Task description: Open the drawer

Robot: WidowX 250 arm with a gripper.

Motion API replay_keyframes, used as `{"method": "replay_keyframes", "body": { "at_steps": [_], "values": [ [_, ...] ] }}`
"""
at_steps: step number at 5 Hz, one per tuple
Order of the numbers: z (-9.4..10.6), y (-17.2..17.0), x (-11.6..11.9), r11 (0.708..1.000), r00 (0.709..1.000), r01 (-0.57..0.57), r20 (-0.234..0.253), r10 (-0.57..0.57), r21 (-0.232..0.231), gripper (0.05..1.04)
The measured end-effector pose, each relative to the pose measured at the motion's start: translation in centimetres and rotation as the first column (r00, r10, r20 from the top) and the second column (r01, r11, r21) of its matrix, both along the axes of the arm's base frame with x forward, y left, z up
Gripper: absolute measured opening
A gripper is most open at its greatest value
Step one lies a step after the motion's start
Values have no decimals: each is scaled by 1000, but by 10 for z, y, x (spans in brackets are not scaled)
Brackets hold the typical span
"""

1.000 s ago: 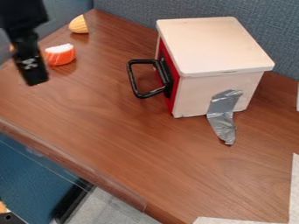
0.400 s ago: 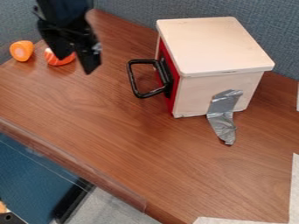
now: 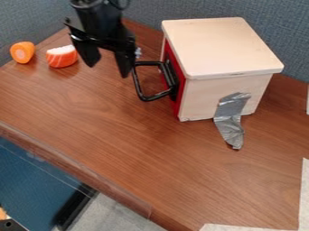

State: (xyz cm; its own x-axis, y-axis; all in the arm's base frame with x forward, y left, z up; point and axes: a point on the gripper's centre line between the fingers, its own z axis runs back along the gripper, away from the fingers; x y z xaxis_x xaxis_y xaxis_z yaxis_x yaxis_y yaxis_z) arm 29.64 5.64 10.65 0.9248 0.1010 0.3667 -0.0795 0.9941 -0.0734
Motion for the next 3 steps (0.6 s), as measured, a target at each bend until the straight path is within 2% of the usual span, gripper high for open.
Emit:
{"method": "replay_keyframes", "body": {
  "at_steps": [1,3],
  "values": [
    [-17,-4,20,996,996,-87,1,87,2,1000],
    [-38,-6,57,979,979,-205,20,205,8,1000]
  ]
}}
